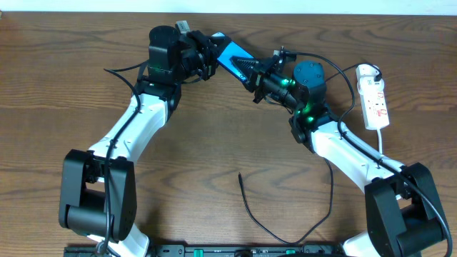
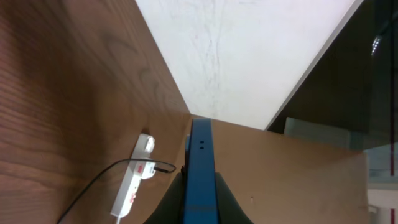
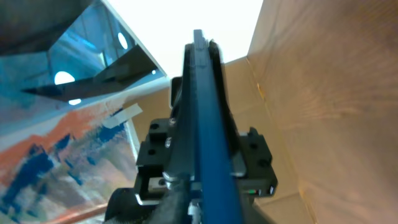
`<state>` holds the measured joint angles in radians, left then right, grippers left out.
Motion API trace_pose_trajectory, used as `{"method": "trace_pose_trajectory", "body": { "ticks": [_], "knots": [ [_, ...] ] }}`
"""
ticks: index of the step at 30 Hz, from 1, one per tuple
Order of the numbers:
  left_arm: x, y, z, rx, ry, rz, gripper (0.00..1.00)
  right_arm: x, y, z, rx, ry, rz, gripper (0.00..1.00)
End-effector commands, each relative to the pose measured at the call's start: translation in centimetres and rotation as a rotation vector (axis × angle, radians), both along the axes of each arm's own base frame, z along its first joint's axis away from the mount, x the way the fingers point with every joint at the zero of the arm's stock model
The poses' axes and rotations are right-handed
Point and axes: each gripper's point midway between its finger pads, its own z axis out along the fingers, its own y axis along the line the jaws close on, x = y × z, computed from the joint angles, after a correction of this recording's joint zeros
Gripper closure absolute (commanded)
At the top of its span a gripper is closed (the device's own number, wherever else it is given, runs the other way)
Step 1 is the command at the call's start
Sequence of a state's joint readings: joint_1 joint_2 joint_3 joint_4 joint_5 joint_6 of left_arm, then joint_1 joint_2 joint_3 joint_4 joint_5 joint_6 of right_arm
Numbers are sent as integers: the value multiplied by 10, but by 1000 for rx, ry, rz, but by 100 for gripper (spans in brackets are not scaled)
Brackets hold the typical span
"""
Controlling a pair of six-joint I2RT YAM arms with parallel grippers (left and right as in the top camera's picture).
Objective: Plug charger to phone and switch on socket
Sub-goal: 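Open the right gripper and move the phone leftward with left gripper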
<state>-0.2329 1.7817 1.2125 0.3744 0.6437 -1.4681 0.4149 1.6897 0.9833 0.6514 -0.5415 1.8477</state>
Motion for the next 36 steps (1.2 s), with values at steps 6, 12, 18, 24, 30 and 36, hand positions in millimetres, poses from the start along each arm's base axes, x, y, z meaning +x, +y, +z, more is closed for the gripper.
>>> {"method": "trace_pose_trajectory", "body": {
  "ticks": [6, 12, 18, 24, 30, 36],
  "knots": [
    [0, 1, 30, -6, -74, 7, 93, -4, 8, 14, -5, -65, 29, 46],
    [4, 11, 30, -5, -74, 26, 92, -4, 7, 14, -40, -115, 29, 20],
    [14, 39, 30, -4, -74, 81, 93, -3, 7, 14, -118, -228, 34, 1],
    [24, 73, 30, -4, -73, 141, 93, -3, 6, 14, -167, -299, 34, 1],
    [24, 99, 32, -24, -71, 126, 93, 0, 2, 9, -180, -279, 27, 1],
    [17, 125, 35, -55, -69, 78, 93, 7, -9, -4, -208, -222, 5, 1]
  ]
}}
